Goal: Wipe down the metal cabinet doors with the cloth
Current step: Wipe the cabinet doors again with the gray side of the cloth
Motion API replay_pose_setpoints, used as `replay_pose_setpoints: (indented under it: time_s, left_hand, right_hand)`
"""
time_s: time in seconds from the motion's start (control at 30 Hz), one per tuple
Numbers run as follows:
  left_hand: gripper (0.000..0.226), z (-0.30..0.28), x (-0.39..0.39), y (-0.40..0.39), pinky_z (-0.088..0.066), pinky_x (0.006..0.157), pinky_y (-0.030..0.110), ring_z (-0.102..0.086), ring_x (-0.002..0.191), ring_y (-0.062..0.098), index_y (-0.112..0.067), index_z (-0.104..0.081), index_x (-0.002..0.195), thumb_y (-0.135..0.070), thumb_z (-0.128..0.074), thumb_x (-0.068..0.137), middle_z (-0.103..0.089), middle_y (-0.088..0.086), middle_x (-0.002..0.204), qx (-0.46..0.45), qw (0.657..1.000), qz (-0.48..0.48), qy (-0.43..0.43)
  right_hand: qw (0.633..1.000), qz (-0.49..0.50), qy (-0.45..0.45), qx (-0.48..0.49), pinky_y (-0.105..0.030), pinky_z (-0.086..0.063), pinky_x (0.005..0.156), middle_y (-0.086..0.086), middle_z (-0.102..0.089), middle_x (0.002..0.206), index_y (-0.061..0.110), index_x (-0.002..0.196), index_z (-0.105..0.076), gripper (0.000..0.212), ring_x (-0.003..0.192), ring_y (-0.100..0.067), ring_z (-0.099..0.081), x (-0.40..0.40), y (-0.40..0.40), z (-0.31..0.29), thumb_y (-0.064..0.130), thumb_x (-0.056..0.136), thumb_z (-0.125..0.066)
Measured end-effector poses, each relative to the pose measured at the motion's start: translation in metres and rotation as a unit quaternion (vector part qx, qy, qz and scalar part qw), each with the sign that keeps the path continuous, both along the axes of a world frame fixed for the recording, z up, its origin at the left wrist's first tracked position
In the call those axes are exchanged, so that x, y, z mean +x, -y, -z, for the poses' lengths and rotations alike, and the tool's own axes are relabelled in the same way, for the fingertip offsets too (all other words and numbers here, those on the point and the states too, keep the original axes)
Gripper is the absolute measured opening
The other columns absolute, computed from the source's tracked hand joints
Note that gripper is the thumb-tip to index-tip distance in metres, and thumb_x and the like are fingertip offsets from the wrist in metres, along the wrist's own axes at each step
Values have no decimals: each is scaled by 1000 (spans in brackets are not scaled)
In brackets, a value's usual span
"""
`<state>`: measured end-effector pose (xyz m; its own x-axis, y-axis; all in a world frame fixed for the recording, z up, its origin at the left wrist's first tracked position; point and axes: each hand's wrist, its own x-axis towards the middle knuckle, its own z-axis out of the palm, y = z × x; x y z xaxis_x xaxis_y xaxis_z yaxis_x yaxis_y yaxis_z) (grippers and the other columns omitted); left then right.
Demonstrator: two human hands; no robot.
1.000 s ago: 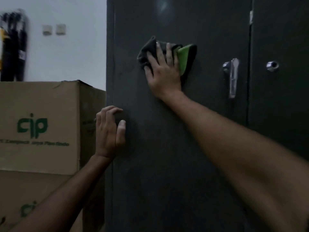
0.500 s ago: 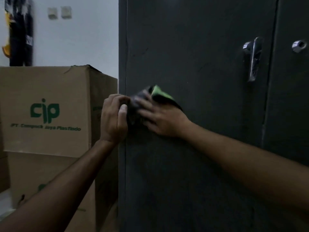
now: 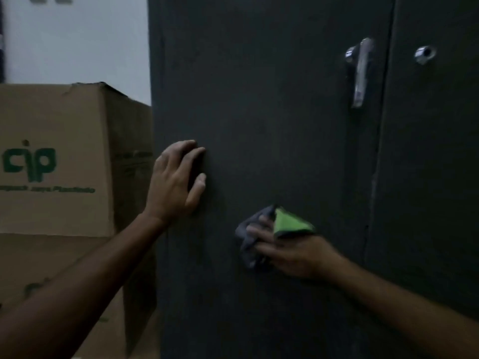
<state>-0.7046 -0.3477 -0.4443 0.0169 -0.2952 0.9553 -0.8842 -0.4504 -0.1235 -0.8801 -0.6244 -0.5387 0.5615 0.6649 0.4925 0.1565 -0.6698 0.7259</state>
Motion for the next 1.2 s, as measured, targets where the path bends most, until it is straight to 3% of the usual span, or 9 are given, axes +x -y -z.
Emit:
replay_pose_setpoints:
  time_s: [0.13,0.27,0.43,0.73,0.93,1.0,1.07,1.13,1.2]
  left_hand:
    - [69,13,5,17,-19,127,48,-26,155,37,-9,-42,155,-47,-47,97,-34,17,163,-19,999,-25,-4]
    - [74,16,5,22,-18,128,54,-21,156,40,-8,-37,157,-50,-45,97,-30,20,165,-21,999,-40,-1]
    - [67,7,0,19,-21,121,45,-35,146,42,-7,-47,149,-49,-44,97,-40,22,155,-23,998,-49,9]
    - [50,-91,-23,38,-28,103,42,-45,124,37,-8,-57,127,-46,-45,96,-51,19,133,-81,996,-26,2]
    - [46,-197,-23,41,-26,104,36,-44,125,34,-6,-59,125,-40,-46,97,-51,19,133,-99,995,32,5]
    - [42,-226,-27,40,-24,103,29,-46,121,34,-4,-61,121,-35,-46,96,-54,20,129,-129,991,43,3]
    - [41,-254,-29,39,-24,102,28,-46,119,34,-3,-61,118,-34,-46,95,-55,20,127,-124,991,46,-7]
    - [41,-281,-30,38,-26,100,32,-47,119,35,-4,-61,118,-34,-46,96,-54,20,127,-90,995,48,-11]
    - [42,-305,-29,39,-28,101,35,-47,122,36,-4,-61,120,-36,-48,96,-54,20,129,-34,998,50,4]
  right_hand:
    - [956,126,200,175,-59,-27,120,-16,-32,164,20,148,-50,49,153,-42,-22,-84,99,-66,36,103,-53]
    - [848,222,312,368,-68,-13,121,-13,-17,169,23,157,-36,59,156,-42,-5,-92,109,-27,46,103,-40]
    - [975,134,118,129,-64,-35,111,-10,-25,168,26,151,-47,51,156,-39,-16,-68,70,27,42,103,-50]
    - [972,60,205,99,-62,-18,122,-9,-29,166,25,152,-48,52,155,-35,-19,32,-26,-250,47,105,-43]
    - [855,157,349,350,-68,-17,119,-11,-17,170,28,158,-33,57,156,-40,-10,32,-34,-412,49,105,-34]
    - [898,134,297,295,-68,-25,115,-14,-17,169,25,157,-38,56,156,-42,-9,38,-42,-371,45,105,-38]
    - [985,91,98,112,-62,-37,111,-12,-15,170,25,152,-44,53,157,-38,-7,25,-44,-302,40,101,-46]
    - [988,95,-75,-95,-51,-37,116,-6,-12,171,27,151,-44,53,158,-30,-2,-4,-18,-279,35,98,-46]
    - [985,94,-77,-125,-44,-14,128,-4,-17,170,27,148,-49,52,159,-24,-3,-27,13,-318,35,97,-42]
